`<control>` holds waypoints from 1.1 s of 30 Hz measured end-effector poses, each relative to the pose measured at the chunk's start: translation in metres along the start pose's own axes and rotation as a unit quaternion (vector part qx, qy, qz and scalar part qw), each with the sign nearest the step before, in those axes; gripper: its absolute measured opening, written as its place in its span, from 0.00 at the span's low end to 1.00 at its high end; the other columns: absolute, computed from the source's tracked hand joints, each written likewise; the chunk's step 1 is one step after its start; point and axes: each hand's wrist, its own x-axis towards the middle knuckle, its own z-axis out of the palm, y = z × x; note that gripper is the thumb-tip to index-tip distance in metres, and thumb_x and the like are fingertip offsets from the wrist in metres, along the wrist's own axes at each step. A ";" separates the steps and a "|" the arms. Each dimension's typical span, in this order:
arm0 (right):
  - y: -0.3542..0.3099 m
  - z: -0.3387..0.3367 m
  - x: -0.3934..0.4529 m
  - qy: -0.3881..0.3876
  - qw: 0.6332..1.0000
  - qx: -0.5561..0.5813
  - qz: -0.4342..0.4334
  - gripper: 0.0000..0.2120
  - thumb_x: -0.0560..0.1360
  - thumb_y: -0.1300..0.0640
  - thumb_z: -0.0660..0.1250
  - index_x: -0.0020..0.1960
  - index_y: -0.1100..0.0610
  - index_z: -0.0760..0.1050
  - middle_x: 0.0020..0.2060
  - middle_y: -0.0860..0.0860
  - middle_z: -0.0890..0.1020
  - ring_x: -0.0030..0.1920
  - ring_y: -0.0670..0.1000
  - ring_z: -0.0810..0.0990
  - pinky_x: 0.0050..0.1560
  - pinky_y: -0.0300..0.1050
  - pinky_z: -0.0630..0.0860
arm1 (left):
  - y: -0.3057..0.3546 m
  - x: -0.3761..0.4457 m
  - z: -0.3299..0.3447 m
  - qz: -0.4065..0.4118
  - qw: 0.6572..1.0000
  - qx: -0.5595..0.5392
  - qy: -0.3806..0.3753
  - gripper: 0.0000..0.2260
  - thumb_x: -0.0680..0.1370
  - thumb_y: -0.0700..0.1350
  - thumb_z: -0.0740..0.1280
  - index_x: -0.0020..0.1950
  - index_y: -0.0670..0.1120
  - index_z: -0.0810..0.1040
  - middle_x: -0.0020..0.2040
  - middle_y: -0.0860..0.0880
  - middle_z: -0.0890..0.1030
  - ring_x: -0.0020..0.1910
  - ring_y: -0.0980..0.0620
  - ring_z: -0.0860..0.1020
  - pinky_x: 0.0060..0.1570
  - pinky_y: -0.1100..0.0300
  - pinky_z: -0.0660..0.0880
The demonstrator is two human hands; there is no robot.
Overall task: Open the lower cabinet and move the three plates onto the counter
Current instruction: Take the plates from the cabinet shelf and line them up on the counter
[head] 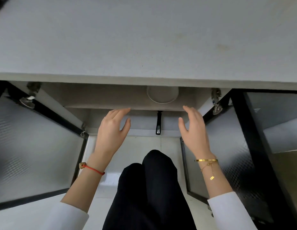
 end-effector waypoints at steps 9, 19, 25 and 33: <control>0.091 0.106 0.033 0.042 0.998 -0.037 -0.042 0.20 0.80 0.55 0.60 0.70 0.59 0.67 0.65 0.55 0.73 0.69 0.55 0.67 0.70 0.50 0.65 | -0.075 0.012 0.120 0.043 0.998 0.018 0.048 0.13 0.78 0.42 0.66 0.62 0.45 0.78 0.56 0.49 0.82 0.58 0.50 0.77 0.54 0.59 0.73; 0.139 0.144 0.092 0.088 0.995 -0.021 -0.047 0.20 0.80 0.53 0.59 0.69 0.60 0.69 0.63 0.58 0.76 0.65 0.59 0.70 0.65 0.50 0.66 | -0.107 0.064 0.182 0.076 0.991 0.040 0.099 0.11 0.77 0.42 0.66 0.58 0.43 0.79 0.51 0.44 0.82 0.53 0.42 0.78 0.47 0.54 0.74; 0.137 0.137 0.145 0.056 0.998 -0.028 -0.009 0.21 0.80 0.53 0.60 0.71 0.59 0.67 0.65 0.61 0.74 0.64 0.62 0.73 0.62 0.50 0.70 | -0.099 0.117 0.197 0.023 0.997 0.016 0.069 0.16 0.76 0.43 0.65 0.64 0.45 0.77 0.55 0.40 0.82 0.52 0.38 0.80 0.49 0.52 0.76; 0.145 0.155 0.185 -0.027 0.997 -0.055 0.051 0.22 0.81 0.52 0.57 0.73 0.59 0.62 0.68 0.61 0.70 0.68 0.62 0.69 0.66 0.53 0.67 | -0.094 0.176 0.230 -0.011 0.998 0.053 -0.015 0.13 0.79 0.46 0.62 0.63 0.46 0.76 0.59 0.40 0.80 0.55 0.36 0.78 0.45 0.52 0.74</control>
